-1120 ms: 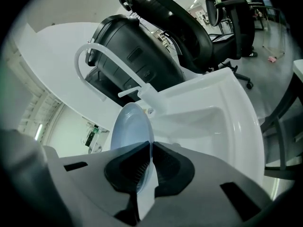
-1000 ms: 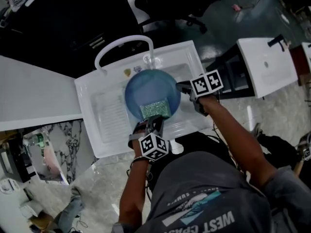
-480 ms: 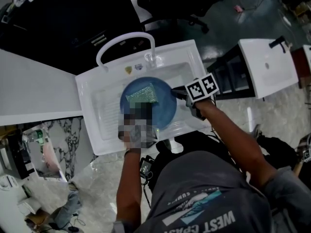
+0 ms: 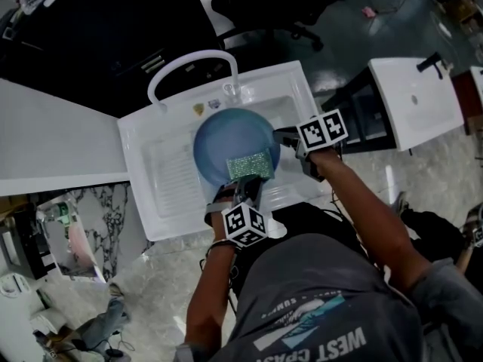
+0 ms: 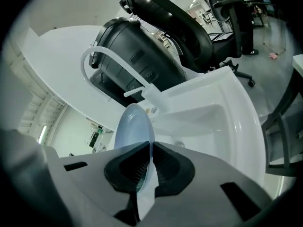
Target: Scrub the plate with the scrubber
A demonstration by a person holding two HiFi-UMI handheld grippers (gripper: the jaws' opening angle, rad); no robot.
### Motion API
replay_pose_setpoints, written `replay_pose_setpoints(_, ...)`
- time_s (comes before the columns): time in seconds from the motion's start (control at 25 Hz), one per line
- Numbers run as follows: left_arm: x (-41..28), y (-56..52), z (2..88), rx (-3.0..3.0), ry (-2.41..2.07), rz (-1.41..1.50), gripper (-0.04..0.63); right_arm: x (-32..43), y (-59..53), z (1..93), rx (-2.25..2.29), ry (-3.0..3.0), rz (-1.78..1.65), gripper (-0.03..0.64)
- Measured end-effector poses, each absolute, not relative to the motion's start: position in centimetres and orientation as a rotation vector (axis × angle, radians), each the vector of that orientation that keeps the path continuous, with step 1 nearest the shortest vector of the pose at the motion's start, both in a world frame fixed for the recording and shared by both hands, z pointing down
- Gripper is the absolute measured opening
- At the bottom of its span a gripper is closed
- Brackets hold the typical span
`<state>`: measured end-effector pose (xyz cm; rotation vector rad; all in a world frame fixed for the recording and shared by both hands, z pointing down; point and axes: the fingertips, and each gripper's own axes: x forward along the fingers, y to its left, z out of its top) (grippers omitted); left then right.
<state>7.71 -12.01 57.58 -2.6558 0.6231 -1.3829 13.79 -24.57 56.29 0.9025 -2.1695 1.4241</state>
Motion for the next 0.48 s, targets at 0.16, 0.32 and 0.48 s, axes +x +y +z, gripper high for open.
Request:
replay_pose_setpoints(0.16, 6.6, -12.3, 56.7, -2.649, 0.700, -1.353, 0.021, 14.4, -24.8, 56.4, 0.920, -2.165, 1.445, 0.041)
replay_pose_setpoints(0.32, 5.4, -13.1, 54.7, -2.636, 0.778, -1.300, 0.021, 14.7, -24.7, 56.8, 0.933, -2.150, 1.470, 0.041)
replay_pose_setpoints(0.48, 3.5, -14.0, 51.6, -2.628, 0.897, -1.202, 0.021, 15.4, -24.7, 57.6, 0.962, -2.123, 1.481, 0.041)
